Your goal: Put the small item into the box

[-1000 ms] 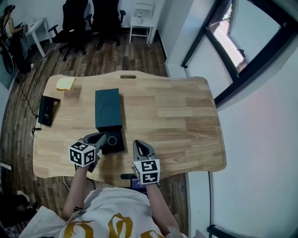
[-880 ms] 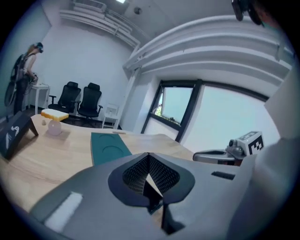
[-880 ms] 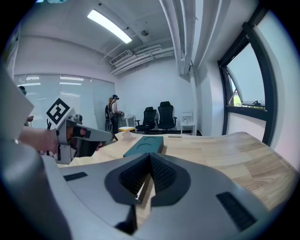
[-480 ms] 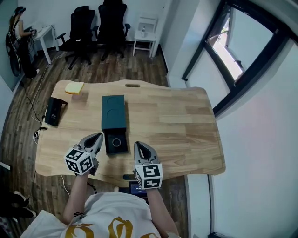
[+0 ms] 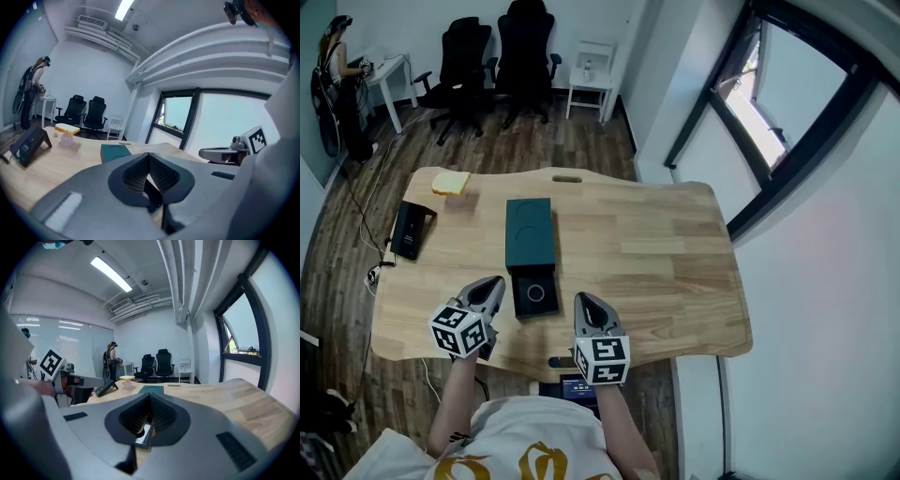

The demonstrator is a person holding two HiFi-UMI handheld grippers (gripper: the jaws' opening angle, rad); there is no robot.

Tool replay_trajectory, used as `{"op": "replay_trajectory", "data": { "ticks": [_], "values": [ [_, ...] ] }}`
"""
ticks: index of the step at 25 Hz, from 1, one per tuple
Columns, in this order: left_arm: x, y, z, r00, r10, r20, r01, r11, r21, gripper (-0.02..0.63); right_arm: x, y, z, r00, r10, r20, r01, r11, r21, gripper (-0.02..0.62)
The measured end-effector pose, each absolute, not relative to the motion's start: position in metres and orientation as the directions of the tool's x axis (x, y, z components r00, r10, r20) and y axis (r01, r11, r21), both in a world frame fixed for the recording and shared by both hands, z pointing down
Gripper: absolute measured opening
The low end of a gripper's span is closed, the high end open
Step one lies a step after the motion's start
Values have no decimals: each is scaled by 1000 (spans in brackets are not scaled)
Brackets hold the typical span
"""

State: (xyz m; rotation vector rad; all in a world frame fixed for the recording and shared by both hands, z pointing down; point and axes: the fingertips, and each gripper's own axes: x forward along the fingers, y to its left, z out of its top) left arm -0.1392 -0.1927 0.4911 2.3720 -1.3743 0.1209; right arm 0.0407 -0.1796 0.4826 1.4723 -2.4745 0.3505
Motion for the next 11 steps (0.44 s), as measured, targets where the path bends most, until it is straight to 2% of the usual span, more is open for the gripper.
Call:
{"op": "replay_trajectory", "data": {
  "ticks": [4, 11],
  "values": [
    [-136, -192, 499, 513, -800, 311, -858, -465, 220, 3, 38, -181, 486, -467, -819, 333, -880, 470, -77, 3],
    [-133, -206, 497, 520, -799, 302, -854, -476, 210, 3, 39, -194, 488, -469, -815, 340, -877, 475, -72, 3]
  ]
}}
